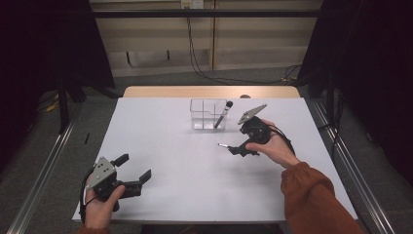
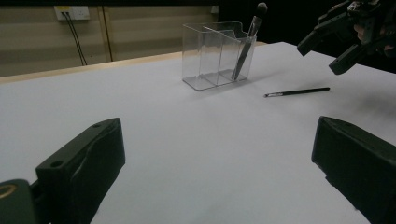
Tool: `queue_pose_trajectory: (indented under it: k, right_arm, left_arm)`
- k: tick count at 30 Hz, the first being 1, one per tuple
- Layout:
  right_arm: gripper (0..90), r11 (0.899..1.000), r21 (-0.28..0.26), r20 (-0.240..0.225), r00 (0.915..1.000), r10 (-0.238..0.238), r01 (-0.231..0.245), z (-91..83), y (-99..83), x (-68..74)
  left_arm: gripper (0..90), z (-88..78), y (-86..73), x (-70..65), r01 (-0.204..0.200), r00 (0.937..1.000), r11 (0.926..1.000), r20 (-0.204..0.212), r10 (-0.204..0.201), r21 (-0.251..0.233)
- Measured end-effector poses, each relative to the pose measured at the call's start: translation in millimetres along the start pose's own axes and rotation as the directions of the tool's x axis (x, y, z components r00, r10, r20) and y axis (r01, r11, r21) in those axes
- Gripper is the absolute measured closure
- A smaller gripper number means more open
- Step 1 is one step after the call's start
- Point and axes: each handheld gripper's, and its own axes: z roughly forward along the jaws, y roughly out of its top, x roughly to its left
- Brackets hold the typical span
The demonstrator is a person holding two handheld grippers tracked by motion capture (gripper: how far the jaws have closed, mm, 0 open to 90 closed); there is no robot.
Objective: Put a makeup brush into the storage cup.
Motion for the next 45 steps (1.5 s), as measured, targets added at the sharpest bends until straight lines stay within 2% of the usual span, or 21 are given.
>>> queue_pose_trajectory:
  k: [6,12,15,18,20,25,27,31,35,38,40,42,45]
  right_arm:
    - [5.3,0.993,0.107,-0.027,0.9981,-0.055,0.058,8.9,7.3,3.0]
    - [10.6,0.978,0.191,-0.039,0.9965,-0.074,0.080,16.7,13.0,0.0]
    - [13.5,0.971,0.226,-0.054,0.9964,-0.065,0.075,18.4,15.1,-2.1]
    - [17.4,0.959,0.267,-0.073,0.9942,-0.080,0.096,19.9,17.1,-5.4]
    - [20.4,0.953,0.287,-0.097,0.9926,-0.073,0.098,21.2,17.9,-7.4]
    - [25.8,0.921,0.363,-0.115,0.9878,-0.105,0.140,29.3,18.5,-12.8]
    - [26.6,0.911,0.386,-0.107,0.9878,-0.113,0.146,33.0,19.5,-14.6]
    - [32.4,0.903,0.400,-0.113,0.9866,-0.118,0.153,39.8,21.3,-18.1]
    - [42.2,0.890,0.426,-0.123,0.9850,-0.121,0.163,47.6,23.2,-19.7]
    - [47.4,0.890,0.428,-0.130,0.9851,-0.112,0.158,51.7,23.8,-20.2]
    - [49.1,0.879,0.446,-0.121,0.9849,-0.124,0.166,54.2,23.2,-20.8]
    - [52.4,0.877,0.452,-0.121,0.9849,-0.123,0.165,55.8,22.9,-22.0]
    - [58.4,0.881,0.448,-0.110,0.9873,-0.115,0.153,55.8,23.2,-23.3]
  left_arm:
    - [2.6,0.1,-0.1,0.3,0.000,1.0000,1.0000,-0.001,0.000,0.003]
    - [2.6,0.0,-0.1,0.1,-0.001,1.0000,1.0000,0.001,0.001,0.003]
    - [2.6,0.1,-0.2,0.3,0.000,1.0000,1.0000,0.000,0.000,0.005]
    - [2.6,0.1,0.0,0.1,0.000,1.0000,1.0000,0.003,0.000,0.004]
    - [2.6,0.4,-0.1,0.2,0.000,1.0000,1.0000,0.003,0.000,0.005]
    - [2.6,0.9,-0.3,0.1,0.001,1.0000,1.0000,0.005,-0.001,0.006]
    - [2.6,0.9,-0.2,0.1,0.000,1.0000,1.0000,0.006,0.000,0.006]
    - [2.6,1.0,-0.3,0.3,0.000,1.0000,1.0000,0.008,0.000,0.007]
    - [2.6,0.9,-0.1,0.3,-0.003,0.9999,1.0000,0.010,0.002,0.006]
    - [2.6,0.6,-0.1,0.2,0.000,1.0000,1.0000,0.008,0.000,0.006]
    - [2.6,0.7,-0.2,0.3,0.002,1.0000,1.0000,0.008,-0.002,0.006]
    - [2.6,0.6,-0.1,0.4,-0.001,1.0000,1.0000,0.008,0.001,0.006]
    - [2.6,0.8,-0.1,0.3,-0.001,1.0000,1.0000,0.008,0.001,0.007]
